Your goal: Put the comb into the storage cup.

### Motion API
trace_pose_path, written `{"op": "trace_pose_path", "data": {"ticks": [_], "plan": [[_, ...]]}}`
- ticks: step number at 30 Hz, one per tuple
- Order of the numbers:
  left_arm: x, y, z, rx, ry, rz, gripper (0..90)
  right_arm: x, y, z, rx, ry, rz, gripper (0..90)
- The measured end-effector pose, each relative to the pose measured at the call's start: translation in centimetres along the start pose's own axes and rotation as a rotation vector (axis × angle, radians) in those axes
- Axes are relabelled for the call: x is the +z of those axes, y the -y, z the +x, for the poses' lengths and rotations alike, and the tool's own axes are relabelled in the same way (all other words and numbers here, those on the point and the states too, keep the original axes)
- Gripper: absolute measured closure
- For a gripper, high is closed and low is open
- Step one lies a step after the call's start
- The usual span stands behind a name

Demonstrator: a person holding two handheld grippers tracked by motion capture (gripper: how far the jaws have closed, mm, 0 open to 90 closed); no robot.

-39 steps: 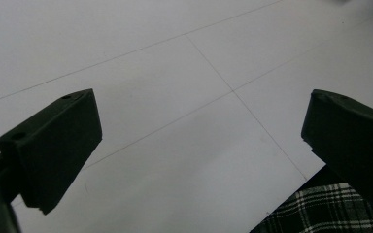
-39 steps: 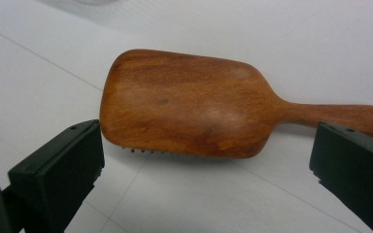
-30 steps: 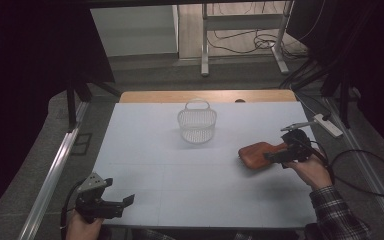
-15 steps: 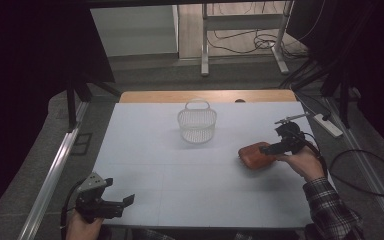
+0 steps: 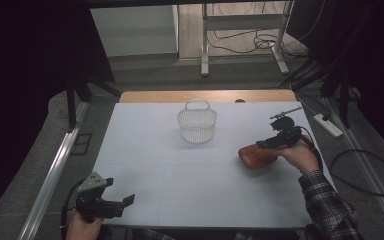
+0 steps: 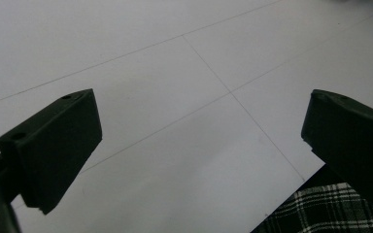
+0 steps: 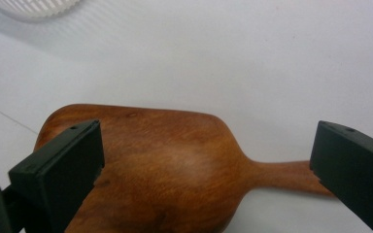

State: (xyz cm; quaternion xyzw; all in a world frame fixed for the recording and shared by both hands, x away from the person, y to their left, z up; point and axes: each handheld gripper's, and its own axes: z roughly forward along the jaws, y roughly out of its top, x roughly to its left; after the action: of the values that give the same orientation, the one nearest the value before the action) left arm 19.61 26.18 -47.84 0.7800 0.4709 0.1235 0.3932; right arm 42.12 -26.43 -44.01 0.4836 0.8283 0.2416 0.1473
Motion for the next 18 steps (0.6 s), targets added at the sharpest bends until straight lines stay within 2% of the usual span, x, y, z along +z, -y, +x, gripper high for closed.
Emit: {"op": "trace_pose_path", "data": {"ticks": [13, 16, 18], "plan": [[0.0, 0.0, 0.1, -0.001, 0.004, 0.001, 0.9, 1.8, -1.6, -0.4, -0.006, 0.027, 0.030, 1.4], [0.0, 0.0, 0.1, -0.001, 0.005, 0.001, 0.9, 2.0, -1.8, -0.5, 0.006, 0.024, 0.030, 11.6], [0.0, 0.0, 0.1, 0.000, 0.006, 0.001, 1.0, 2.0, -1.8, -0.6, 0.008, 0.018, 0.029, 21.6]]}}
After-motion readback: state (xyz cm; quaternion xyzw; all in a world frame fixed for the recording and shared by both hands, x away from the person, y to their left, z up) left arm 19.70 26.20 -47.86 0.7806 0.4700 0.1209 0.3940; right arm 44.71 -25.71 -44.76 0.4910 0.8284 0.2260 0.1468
